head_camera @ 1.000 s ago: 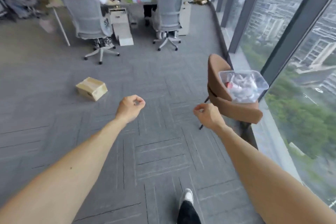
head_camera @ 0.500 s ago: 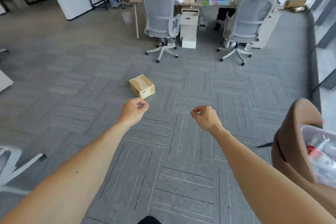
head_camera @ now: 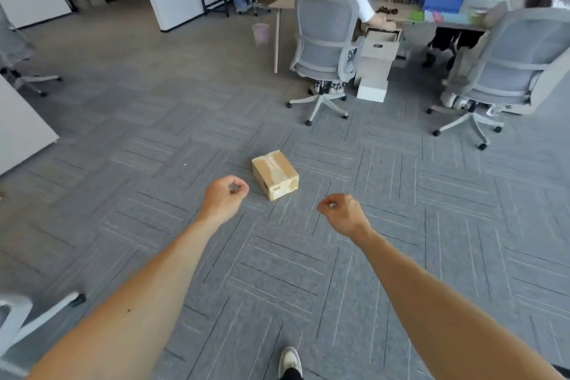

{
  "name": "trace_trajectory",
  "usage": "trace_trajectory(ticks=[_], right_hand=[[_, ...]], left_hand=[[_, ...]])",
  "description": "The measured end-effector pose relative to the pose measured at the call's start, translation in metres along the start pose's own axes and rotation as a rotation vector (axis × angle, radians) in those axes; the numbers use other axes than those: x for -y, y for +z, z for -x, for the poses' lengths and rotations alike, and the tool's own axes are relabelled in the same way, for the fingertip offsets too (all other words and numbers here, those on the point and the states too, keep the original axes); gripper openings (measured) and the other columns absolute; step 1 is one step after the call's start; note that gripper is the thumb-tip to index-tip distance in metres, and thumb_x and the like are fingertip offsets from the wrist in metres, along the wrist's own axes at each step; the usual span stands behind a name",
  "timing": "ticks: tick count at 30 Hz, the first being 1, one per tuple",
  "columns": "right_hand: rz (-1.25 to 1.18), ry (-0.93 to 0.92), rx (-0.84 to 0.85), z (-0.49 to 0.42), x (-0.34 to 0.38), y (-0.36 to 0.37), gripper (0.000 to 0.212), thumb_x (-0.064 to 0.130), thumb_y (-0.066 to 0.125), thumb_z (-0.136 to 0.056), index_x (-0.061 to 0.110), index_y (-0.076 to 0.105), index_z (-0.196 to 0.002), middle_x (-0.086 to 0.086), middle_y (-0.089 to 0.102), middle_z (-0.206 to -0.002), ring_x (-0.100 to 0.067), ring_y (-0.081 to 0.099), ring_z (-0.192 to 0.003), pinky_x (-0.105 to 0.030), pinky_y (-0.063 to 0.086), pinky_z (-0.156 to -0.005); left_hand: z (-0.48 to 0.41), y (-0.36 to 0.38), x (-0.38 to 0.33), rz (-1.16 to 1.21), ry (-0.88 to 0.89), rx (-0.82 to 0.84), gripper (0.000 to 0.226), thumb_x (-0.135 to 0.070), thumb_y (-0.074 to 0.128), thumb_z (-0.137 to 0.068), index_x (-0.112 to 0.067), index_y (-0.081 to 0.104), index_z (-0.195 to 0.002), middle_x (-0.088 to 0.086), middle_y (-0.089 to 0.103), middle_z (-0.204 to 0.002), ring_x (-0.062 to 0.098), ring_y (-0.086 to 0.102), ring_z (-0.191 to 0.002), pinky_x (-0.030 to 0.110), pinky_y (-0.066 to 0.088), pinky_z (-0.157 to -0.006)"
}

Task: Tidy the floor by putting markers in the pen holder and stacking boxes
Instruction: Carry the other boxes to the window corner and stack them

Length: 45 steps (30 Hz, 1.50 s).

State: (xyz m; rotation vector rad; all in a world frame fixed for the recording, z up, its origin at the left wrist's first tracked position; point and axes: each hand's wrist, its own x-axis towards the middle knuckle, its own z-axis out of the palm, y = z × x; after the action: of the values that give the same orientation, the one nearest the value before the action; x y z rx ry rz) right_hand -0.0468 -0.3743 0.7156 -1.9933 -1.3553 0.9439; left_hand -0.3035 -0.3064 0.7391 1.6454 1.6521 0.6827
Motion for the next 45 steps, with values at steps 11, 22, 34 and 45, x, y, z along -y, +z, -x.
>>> trace_trajectory(ticks=[11,22,34,45], right_hand=[[-0.113,0.111,0.012,-0.238,0.042,0.003,0.017,0.022,0.061,-0.091,0.011,0.073,-0.086,0.003,0.055,-0.064,-0.015,0.048,-0.056,-0.023,0.036,-0.049],[-0.245,0.272,0.108,-0.527,0.055,0.037,0.020,0.017,0.058,-0.089,0.003,0.072,-0.089,-0.002,0.048,-0.059,-0.019,0.041,-0.052,-0.030,0.034,-0.052],[-0.282,0.500,0.046,-0.698,0.036,0.075,0.019,0.017,0.059,-0.088,0.007,0.073,-0.081,-0.003,0.054,-0.054,-0.019,0.048,-0.048,-0.029,0.041,-0.050],[-0.309,0.753,-0.065,-0.830,-0.027,0.198,0.017,0.019,0.057,-0.090,0.021,0.066,-0.076,0.000,0.058,-0.057,-0.020,0.060,-0.056,-0.047,0.060,-0.069]], left_hand=[[-0.246,0.001,-0.031,-0.064,0.022,0.032,0.008,-0.027,0.063,-0.094,-0.022,0.069,-0.092,0.000,0.067,-0.080,0.016,0.058,-0.065,0.029,0.045,-0.059],[-0.523,0.023,-0.036,-0.227,-0.084,0.105,0.011,-0.024,0.064,-0.094,-0.016,0.071,-0.095,-0.001,0.069,-0.091,0.013,0.061,-0.080,0.023,0.041,-0.063],[-0.754,0.103,0.000,-0.322,-0.113,0.452,0.008,-0.024,0.061,-0.094,-0.021,0.066,-0.088,-0.009,0.061,-0.070,0.019,0.066,-0.077,0.026,0.042,-0.061],[-0.984,0.230,0.127,-0.543,0.022,0.824,0.009,-0.035,0.058,-0.092,-0.029,0.063,-0.087,-0.004,0.068,-0.083,0.019,0.065,-0.070,0.040,0.060,-0.071]])
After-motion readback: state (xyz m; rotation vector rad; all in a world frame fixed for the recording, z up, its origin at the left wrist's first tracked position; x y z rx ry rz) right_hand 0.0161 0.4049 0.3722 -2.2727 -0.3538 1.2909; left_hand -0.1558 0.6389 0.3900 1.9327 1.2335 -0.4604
